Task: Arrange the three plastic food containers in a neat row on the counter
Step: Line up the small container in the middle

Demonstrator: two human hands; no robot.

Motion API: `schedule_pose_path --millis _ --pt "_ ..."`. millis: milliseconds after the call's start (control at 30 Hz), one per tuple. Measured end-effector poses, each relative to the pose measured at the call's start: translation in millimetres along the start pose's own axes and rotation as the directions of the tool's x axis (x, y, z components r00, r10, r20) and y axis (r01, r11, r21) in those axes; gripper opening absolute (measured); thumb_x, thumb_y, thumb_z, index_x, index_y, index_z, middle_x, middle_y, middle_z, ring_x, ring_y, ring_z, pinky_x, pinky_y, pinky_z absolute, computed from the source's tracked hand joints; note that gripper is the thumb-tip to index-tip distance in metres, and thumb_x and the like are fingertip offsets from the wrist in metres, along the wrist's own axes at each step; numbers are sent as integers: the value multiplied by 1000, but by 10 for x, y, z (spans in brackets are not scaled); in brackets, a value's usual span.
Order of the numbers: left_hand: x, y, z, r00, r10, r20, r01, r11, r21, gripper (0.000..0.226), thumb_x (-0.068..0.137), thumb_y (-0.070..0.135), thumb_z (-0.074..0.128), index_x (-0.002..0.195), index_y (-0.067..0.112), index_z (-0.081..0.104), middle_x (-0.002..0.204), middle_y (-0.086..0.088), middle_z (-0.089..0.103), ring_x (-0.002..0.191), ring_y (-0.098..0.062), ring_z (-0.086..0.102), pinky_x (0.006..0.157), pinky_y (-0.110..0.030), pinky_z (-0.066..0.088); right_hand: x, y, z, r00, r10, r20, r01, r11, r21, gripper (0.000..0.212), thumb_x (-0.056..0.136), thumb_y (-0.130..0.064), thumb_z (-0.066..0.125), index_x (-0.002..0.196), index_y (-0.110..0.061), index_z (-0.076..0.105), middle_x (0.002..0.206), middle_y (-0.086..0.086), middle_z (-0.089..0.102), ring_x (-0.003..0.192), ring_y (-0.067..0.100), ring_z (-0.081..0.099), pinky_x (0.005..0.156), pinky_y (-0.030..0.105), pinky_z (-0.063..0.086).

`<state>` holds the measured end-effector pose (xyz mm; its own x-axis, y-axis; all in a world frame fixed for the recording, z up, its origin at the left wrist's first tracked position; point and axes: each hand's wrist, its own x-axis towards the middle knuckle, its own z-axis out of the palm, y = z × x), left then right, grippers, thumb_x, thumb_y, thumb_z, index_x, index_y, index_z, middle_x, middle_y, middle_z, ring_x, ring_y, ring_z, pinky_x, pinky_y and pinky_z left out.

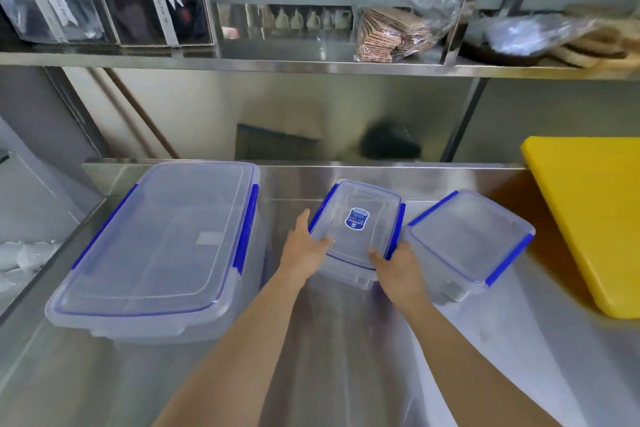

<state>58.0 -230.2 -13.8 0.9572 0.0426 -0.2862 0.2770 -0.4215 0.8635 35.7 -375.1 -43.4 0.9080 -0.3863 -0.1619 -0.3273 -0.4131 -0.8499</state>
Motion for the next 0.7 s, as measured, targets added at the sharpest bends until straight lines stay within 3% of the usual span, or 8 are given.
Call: schedule_pose_path --millis 67,133,367,533,700 --pt "-1 -38 -1 1000 5 21 -4 999 -45 62 90 26 58 144 21 28 143 -4 45 125 -21 48 98 -32 42 65 -1 13 1000 -7 21 8 1000 -5 45 84 -29 62 119 -4 50 120 19 60 107 35 58 93 43 48" --pt "14 -63 -5 1000 0 10 0 999 -49 56 89 27 60 139 20 36 137 -5 51 119 -21 52 97 -34 45 134 -14 19 1000 4 14 -4 999 -41 37 86 -23 58 114 0 53 117 21 60 105 37 58 91 43 48" --pt "16 -181 45 997 4 -82 -6 1000 -24 52 81 38 67 126 23 45 125 -5 56 107 -22 60 95 -45 53 358 -56 55 997 -39 61 47 990 -132 25 92 -19 49 103 3 55 103 23 63 86 33 57 81 42 50" --pt "52 -207 96 989 26 -146 -26 1000 -3 47 88 33 60 130 18 46 120 -3 48 98 -16 53 94 -37 50 387 -60 71 997 -51 54 58 987 -153 26 92 -20 47 104 1 55 104 22 63 93 35 59 86 47 51" --pt "40 -201 131 989 27 -143 -12 994 105 48 91 36 54 134 19 40 131 -9 47 111 -25 56 94 -38 51 375 -55 50 994 -75 76 89 975 -202 29 93 -24 46 109 -1 53 108 20 62 88 29 56 81 39 47"
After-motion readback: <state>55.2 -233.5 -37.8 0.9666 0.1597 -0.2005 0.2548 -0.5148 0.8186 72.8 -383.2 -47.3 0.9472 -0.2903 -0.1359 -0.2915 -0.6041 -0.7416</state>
